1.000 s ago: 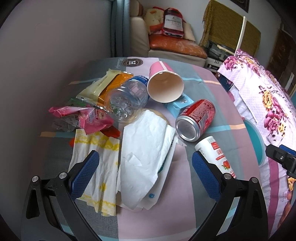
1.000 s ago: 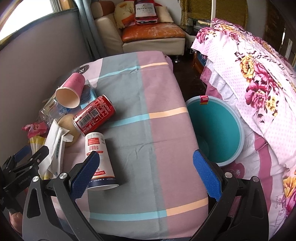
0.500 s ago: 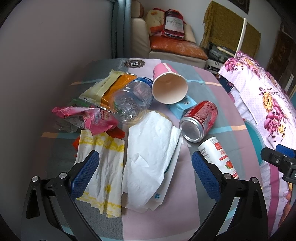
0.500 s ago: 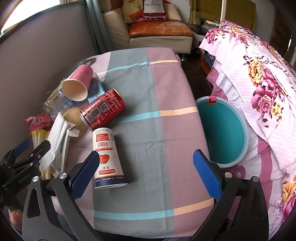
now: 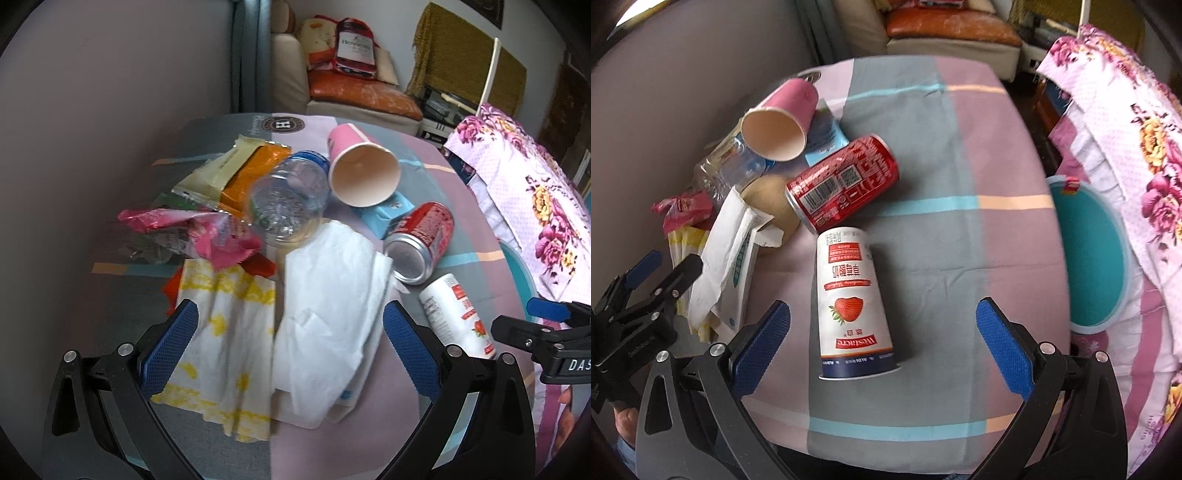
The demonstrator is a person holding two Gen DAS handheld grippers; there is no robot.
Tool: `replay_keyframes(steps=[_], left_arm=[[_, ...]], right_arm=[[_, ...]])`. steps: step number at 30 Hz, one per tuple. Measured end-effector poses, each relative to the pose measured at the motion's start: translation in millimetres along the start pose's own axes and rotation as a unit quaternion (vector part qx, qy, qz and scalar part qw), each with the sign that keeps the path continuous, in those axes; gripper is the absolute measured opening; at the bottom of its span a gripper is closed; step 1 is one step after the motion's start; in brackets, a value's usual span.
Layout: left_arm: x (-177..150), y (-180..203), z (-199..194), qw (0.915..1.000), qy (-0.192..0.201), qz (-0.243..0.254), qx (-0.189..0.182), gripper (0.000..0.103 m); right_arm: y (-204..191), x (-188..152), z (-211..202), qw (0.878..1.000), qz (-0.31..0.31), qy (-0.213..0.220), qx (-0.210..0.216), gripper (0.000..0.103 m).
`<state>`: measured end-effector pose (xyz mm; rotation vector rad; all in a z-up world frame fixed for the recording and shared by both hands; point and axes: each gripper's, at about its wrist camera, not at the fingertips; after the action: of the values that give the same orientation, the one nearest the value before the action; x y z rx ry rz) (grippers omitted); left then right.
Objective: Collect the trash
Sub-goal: 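Close right tool on the strawberry drink cup while left tool grasps the Coca-Cola can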
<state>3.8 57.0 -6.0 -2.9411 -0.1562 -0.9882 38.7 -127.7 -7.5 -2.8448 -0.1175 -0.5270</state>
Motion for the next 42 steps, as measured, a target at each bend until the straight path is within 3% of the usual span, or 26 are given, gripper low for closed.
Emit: replay_keyframes(steps=[15, 24, 26, 42], left_arm=[[1, -13, 4, 1.0, -0.003, -0.003, 0.002, 0.1], [6, -4, -4, 0.9992, 0.013, 0.036, -0.01, 0.1], [9, 0, -5, 0.9989, 0.013, 0.043, -0.011, 0.1], [21, 41, 3, 0.9955, -0.006, 0.09, -0.031, 0.1]], right_arm=[[-10, 3, 20, 0.999, -0.014, -0.035, 0.01, 0.096], [-1, 3, 46, 0.997, 0.004, -0.073, 0.033, 0.068], [1, 1, 49, 0.996, 0.008, -0.079, 0.048, 0.049], [35, 2, 33, 0.996, 0.042, -0.041, 0.073, 0.049]])
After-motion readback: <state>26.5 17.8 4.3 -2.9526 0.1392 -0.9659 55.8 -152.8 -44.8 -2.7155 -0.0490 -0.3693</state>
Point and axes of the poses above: each gripper's, at about its wrist camera, not at the fingertips, and z roughly the way its jaws point, y to its right, x to its top, and after that the axes turned 4 degrees about x, right-handed
